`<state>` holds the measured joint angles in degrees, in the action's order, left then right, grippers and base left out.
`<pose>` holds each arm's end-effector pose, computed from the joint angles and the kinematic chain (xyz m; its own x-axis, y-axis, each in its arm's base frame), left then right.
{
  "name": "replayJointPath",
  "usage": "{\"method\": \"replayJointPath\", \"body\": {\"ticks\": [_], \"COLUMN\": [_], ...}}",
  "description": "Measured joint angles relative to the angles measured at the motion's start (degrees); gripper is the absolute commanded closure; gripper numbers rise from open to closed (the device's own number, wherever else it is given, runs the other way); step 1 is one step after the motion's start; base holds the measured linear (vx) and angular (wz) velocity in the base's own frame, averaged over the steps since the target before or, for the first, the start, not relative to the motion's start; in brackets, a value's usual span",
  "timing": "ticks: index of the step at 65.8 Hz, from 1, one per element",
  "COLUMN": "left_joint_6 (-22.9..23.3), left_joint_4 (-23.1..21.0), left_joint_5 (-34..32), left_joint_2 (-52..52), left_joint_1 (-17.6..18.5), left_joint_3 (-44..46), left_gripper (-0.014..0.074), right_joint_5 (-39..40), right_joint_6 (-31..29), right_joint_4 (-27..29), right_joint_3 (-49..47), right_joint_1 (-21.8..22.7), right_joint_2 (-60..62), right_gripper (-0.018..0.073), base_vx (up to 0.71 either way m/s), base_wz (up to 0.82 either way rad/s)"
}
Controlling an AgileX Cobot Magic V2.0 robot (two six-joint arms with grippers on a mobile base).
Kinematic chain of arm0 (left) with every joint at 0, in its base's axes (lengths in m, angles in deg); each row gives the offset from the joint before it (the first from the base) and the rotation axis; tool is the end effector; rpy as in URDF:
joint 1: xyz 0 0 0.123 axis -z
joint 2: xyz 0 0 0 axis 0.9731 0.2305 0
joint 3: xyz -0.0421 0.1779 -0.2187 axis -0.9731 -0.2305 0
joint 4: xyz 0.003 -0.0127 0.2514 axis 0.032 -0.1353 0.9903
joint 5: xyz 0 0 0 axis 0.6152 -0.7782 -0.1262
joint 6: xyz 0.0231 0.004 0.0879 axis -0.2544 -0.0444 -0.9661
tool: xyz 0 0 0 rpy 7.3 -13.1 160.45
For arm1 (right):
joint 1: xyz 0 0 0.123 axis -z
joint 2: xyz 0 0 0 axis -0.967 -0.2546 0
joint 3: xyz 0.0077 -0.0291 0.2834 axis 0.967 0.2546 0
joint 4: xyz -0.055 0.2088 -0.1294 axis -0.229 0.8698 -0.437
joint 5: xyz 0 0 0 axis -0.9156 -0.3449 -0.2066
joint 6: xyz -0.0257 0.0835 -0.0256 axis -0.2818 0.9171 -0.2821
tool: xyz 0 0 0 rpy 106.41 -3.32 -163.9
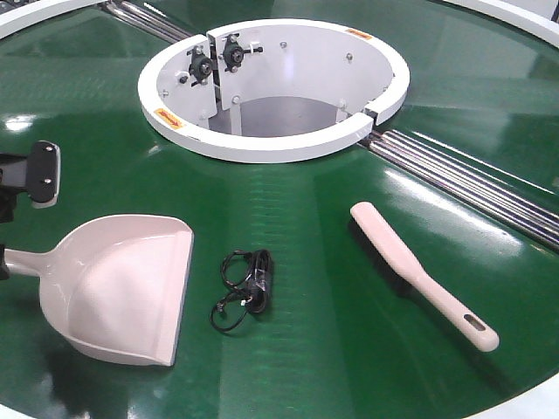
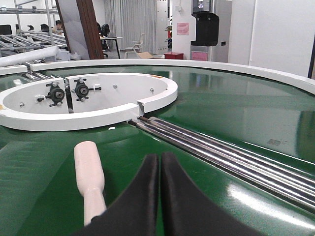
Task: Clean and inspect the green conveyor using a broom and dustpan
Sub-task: 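Reach the left gripper to the pink dustpan handle and grasp it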
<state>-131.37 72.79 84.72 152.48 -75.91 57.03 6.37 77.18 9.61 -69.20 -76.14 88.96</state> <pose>0.3235 0.0069 0.2753 -0.2386 0.9676 0.0828 0.9597 0.2219 0.1723 0.0568 0.0005 0.1990 0.0120 -0.0100 -0.9999 -0.0117 0.9999 -0.0102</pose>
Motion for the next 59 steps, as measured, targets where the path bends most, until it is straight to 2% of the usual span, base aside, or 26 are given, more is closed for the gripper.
{"method": "replayJointPath", "body": {"ticks": [11, 24, 41, 59], "left_joint_6": [-2.7, -6.5, -8.8, -9.2], "left_joint_4": [2.6, 3.2, 3.4, 6.7], "left_joint_5": [-4.6, -5.3, -8.2, -13.6], "left_joint_2": [0.8, 3.2, 5.3, 6.4], "left_joint_1": [0.9, 1.4, 1.4, 1.4], "left_joint_3": [0.0, 0.0, -3.6, -7.5], "left_gripper": [0.0038, 0.0038, 0.0038, 0.0088], "right_joint_5": [0.0, 0.0, 0.0, 0.0], "right_joint_6": [0.0, 0.0, 0.0, 0.0], "right_joint_4": [0.0, 0.0, 0.0, 0.0], "right_joint_3": [0.0, 0.0, 0.0, 0.0], "right_joint_1": [0.0, 0.0, 0.0, 0.0], "right_joint_2": [0.0, 0.0, 0.0, 0.0], "right_gripper": [0.0568, 0.0568, 0.0568, 0.0568], "base_vx": [0.0, 0.0, 0.0, 0.0], "base_wz": [0.0, 0.0, 0.0, 0.0]}}
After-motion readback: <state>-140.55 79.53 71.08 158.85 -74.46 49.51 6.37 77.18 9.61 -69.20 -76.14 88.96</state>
